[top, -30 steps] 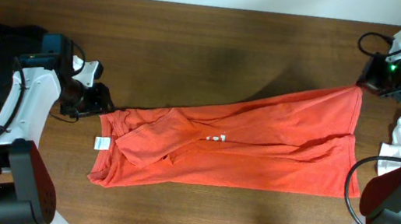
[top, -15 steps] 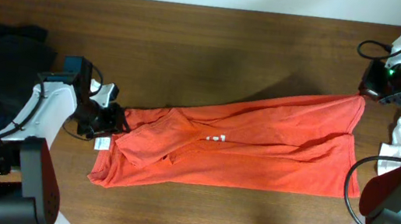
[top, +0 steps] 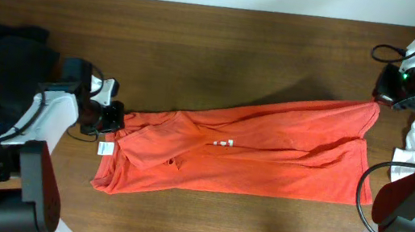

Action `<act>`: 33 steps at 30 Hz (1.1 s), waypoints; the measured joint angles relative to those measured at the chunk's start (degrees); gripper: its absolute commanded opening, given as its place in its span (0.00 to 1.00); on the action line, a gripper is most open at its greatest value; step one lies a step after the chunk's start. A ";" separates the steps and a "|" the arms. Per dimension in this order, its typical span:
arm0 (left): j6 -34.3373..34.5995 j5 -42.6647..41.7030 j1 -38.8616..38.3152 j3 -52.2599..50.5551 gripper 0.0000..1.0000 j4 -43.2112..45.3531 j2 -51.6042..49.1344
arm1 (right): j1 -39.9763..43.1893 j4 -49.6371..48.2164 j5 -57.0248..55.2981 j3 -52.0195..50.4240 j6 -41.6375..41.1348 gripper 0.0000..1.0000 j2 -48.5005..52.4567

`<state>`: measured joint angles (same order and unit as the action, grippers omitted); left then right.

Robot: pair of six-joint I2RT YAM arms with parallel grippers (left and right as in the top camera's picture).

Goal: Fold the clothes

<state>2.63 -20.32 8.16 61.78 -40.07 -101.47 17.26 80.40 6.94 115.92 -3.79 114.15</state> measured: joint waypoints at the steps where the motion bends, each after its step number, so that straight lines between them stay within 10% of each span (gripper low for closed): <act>1: 0.04 -0.26 1.20 0.48 0.00 -0.13 0.00 | 0.00 0.00 -1.11 0.00 -0.02 0.04 0.00; 14: 3.23 -0.90 10.01 2.32 0.04 -0.02 0.00 | 0.74 3.04 -8.66 -9.90 0.02 0.04 0.00; 17: 3.30 -0.85 10.03 2.32 0.17 -2.08 0.00 | 0.76 2.29 -8.90 -15.32 0.17 0.04 0.02; 22: 3.98 -0.70 10.03 2.32 0.67 -2.21 0.00 | 0.81 0.31 -9.44 -22.84 0.17 0.04 0.02; 33: 2.78 -7.63 9.97 4.44 0.71 -10.27 0.35 | 0.87 -2.36 -11.69 -28.13 0.20 0.04 0.02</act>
<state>5.41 -27.94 18.13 66.22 -50.35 -101.12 18.13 78.04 -4.75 87.79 -3.60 114.17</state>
